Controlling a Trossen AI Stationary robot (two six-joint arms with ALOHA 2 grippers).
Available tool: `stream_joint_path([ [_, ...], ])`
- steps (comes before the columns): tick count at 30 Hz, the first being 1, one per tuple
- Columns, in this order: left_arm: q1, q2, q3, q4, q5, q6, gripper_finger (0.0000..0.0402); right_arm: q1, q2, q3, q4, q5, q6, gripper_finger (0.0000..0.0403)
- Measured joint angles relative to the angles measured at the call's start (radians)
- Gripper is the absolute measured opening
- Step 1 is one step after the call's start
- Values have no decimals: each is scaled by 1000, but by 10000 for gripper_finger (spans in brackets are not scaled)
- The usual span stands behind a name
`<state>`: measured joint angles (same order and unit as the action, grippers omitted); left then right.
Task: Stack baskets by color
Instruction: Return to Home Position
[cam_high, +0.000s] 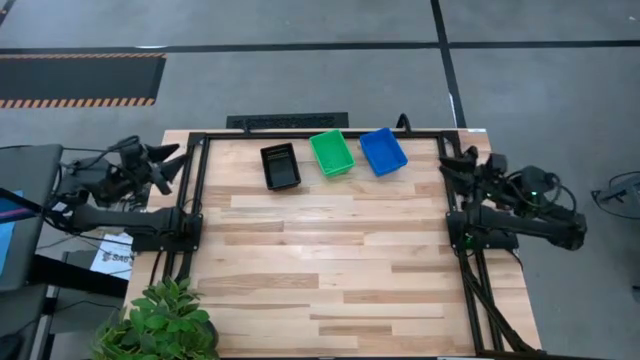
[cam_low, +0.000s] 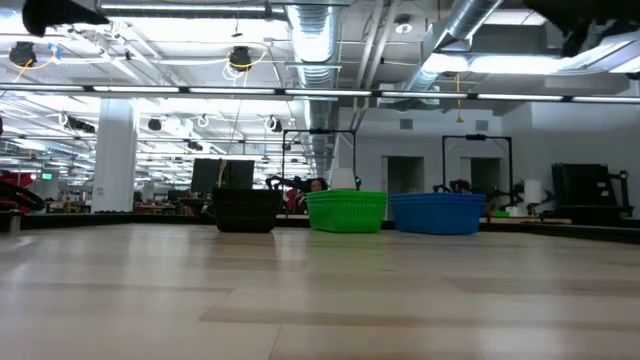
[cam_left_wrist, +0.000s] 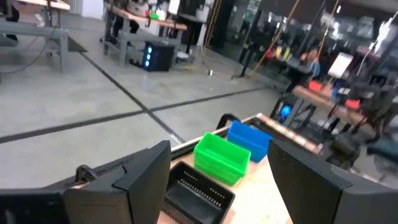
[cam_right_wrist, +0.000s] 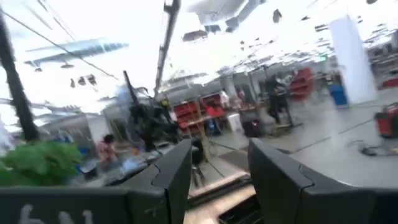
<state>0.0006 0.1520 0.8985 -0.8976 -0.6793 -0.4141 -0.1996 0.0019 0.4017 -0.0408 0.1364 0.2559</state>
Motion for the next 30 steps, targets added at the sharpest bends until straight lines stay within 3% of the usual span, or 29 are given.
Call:
stream_joint_path([
  [4,0,-148,-57,30,9,14,256,8,15,-5,-13,3,-45,181],
  [6,2,-149,-72,36,2,7,256,8,14,-17,-45,0,-39,182],
  [8,1,-138,-81,-68,20,2,256,8,9,-37,-89,5,-36,183],
  [19,1,-147,-313,153,45,8,256,12,2,-219,-13,-17,94,184],
  [30,1,-148,-490,439,93,27,256,59,2,-393,213,-27,108,180],
])
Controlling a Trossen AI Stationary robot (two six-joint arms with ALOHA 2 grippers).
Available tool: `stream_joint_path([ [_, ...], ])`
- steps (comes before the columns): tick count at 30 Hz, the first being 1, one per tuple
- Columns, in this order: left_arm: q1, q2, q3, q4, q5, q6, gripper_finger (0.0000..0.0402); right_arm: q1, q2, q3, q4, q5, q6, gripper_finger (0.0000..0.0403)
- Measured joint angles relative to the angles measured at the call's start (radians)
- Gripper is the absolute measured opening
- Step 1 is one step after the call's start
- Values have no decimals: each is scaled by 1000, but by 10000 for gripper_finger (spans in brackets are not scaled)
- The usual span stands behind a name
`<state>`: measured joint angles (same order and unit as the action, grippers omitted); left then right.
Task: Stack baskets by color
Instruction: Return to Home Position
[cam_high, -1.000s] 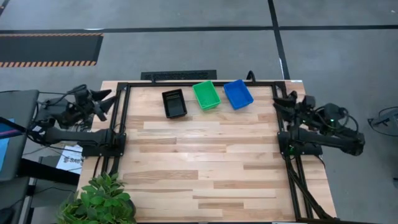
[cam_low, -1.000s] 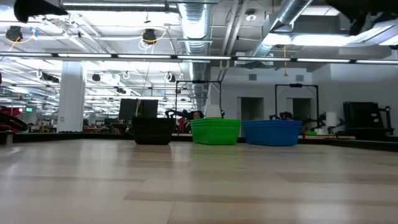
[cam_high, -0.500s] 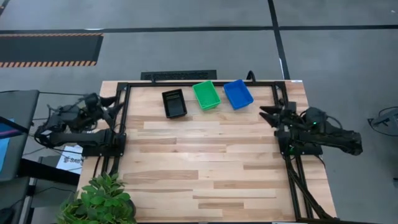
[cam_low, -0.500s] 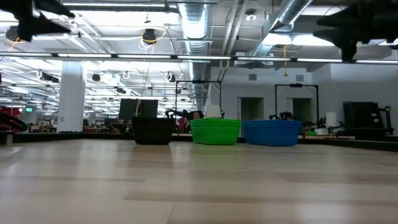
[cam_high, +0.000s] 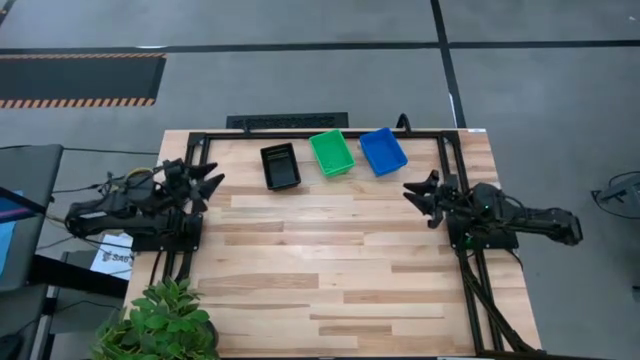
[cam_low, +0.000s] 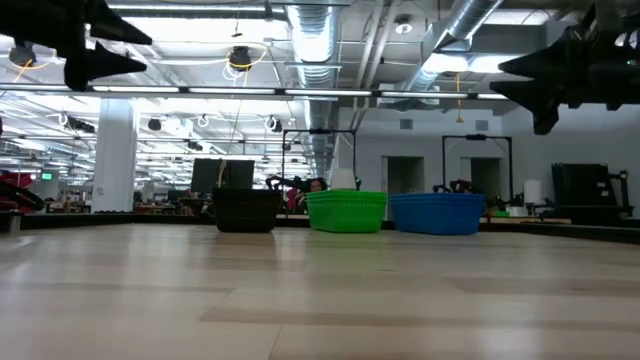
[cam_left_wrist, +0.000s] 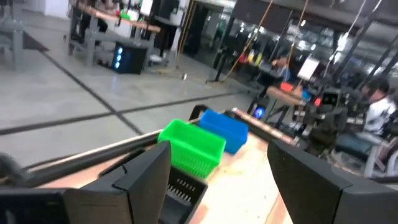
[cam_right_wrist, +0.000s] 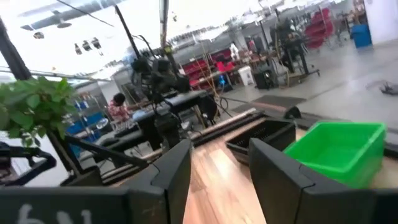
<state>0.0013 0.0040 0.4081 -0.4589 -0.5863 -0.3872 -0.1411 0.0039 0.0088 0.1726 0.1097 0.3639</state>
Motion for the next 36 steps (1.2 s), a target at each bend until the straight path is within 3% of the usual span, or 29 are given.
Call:
stream_joint_path([
  [9,0,0,-215,271,87,-8,256,11,0,0,-12,4,-100,184],
  [16,-2,1,-370,477,93,-44,256,11,0,0,-26,4,-104,181],
  [36,-2,0,-380,483,112,-40,256,10,2,-1,-133,2,-110,185],
])
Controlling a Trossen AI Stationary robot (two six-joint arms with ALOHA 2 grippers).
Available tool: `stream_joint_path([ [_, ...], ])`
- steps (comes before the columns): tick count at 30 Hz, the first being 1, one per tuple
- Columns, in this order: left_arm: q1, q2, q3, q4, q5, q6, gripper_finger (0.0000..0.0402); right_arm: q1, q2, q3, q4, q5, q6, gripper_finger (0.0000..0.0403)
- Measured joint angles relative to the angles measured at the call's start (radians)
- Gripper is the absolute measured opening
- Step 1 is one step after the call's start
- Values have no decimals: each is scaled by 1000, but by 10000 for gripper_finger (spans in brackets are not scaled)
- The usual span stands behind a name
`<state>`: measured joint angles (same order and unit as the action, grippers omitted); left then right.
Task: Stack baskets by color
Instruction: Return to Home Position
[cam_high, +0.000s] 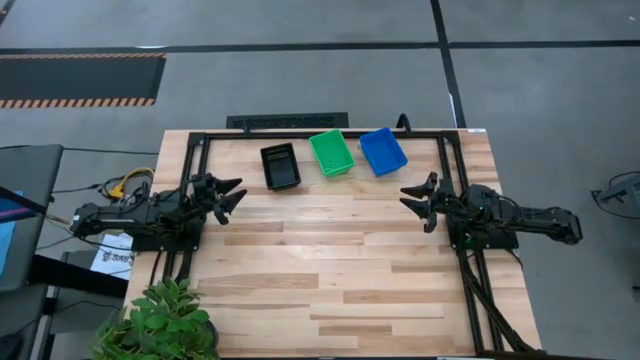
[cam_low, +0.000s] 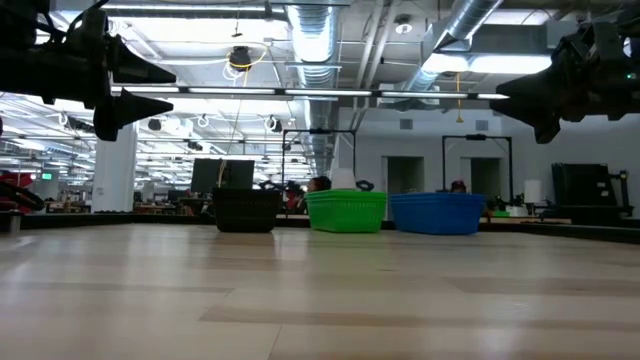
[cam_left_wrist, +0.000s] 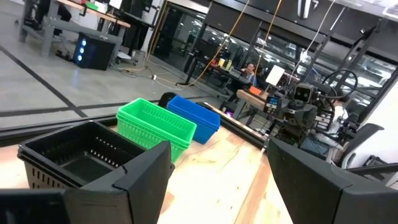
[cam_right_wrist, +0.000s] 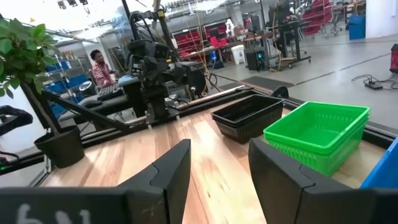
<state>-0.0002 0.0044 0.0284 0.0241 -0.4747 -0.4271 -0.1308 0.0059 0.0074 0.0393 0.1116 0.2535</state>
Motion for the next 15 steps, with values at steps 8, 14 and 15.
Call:
stream_joint_path([
  [8,0,0,0,-1,-1,-3,256,-1,0,0,-5,0,0,180],
  [14,0,0,0,-2,-1,-3,256,-1,0,0,-6,0,0,184],
  [15,0,0,0,-2,-1,-3,256,-1,0,0,-6,0,0,185],
])
